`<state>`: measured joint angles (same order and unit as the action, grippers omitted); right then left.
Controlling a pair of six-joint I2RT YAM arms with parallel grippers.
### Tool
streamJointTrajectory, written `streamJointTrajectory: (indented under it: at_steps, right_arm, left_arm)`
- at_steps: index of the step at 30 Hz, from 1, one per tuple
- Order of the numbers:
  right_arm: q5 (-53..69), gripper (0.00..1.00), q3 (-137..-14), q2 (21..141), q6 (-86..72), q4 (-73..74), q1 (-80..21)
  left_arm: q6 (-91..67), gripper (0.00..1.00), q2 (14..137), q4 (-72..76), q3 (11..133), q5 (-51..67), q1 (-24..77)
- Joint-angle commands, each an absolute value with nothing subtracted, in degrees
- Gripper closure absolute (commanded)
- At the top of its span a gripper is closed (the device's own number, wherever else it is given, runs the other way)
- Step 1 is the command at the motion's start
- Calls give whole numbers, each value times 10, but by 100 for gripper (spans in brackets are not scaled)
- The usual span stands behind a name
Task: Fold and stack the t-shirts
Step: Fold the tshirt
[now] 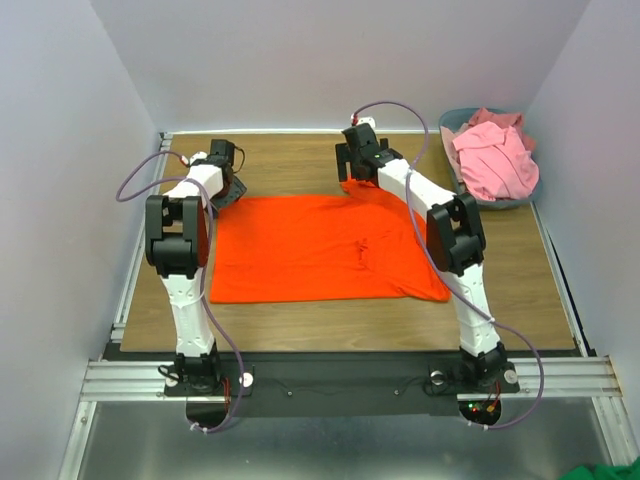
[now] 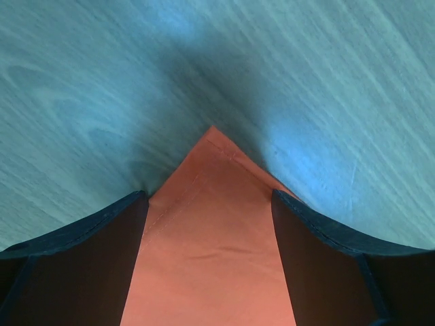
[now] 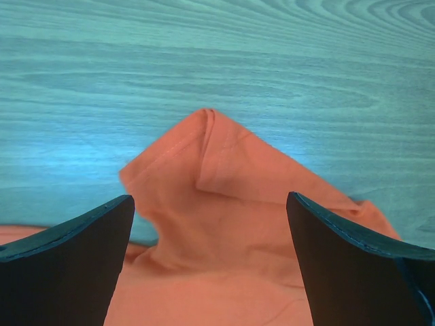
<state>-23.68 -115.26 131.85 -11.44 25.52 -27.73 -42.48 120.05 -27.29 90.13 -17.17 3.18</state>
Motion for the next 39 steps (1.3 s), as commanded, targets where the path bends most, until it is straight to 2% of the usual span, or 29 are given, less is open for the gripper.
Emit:
streamJointTrajectory:
  at_steps: [1, 7, 12, 16, 17, 18, 19, 21, 28, 29, 30, 31, 32, 34, 38, 39]
  right_arm:
    - [-272, 1, -1200, 1351, -85, 252, -272]
    - [-281, 1, -1234, 1401, -81, 251, -272]
    - [-285, 1, -1264, 1421, -85, 251, -270]
    - [-296, 6, -1293, 1440, -74, 249, -267]
    - [-301, 11, -1303, 1448, -68, 248, -268]
    - [-303, 14, -1305, 1448, -63, 249, -267]
    - [-311, 16, -1304, 1453, -53, 247, -267]
    - [-317, 19, -1301, 1455, -49, 246, -266]
    - [-292, 35, -1255, 1449, -59, 244, -265]
    - [-289, 42, -1252, 1448, -61, 244, -266]
    - [-289, 54, -1249, 1449, -66, 243, -265]
    - [-289, 54, -1249, 1449, -67, 243, -265]
    - [-296, 64, -1251, 1450, -68, 243, -265]
    - [-301, 72, -1250, 1447, -69, 243, -265]
    - [-307, 78, -1241, 1420, -67, 242, -265]
    - [-307, 86, -1234, 1405, -62, 242, -265]
  left_arm:
    - [-440, 16, 1210, -298, 954, -204, 25]
    - [-447, 18, 1259, -315, 993, -216, 20]
    - [-446, 28, 1277, -312, 997, -207, 19]
    - [-445, 53, 1286, -314, 991, -201, 19]
    - [-436, 67, 1286, -302, 984, -195, 19]
    - [-431, 75, 1285, -300, 983, -192, 19]
    - [-431, 91, 1289, -305, 987, -191, 19]
    - [-428, 100, 1290, -305, 990, -185, 19]
    - [-415, 100, 1273, -285, 969, -173, 19]
    - [-414, 100, 1268, -283, 962, -175, 19]
    - [-412, 100, 1262, -280, 957, -176, 19]
    - [-411, 100, 1259, -280, 957, -176, 19]
    - [-410, 100, 1256, -280, 954, -177, 19]
    - [-406, 100, 1248, -280, 951, -177, 19]
    - [-405, 100, 1235, -279, 946, -176, 19]
    - [-406, 100, 1232, -279, 941, -174, 19]
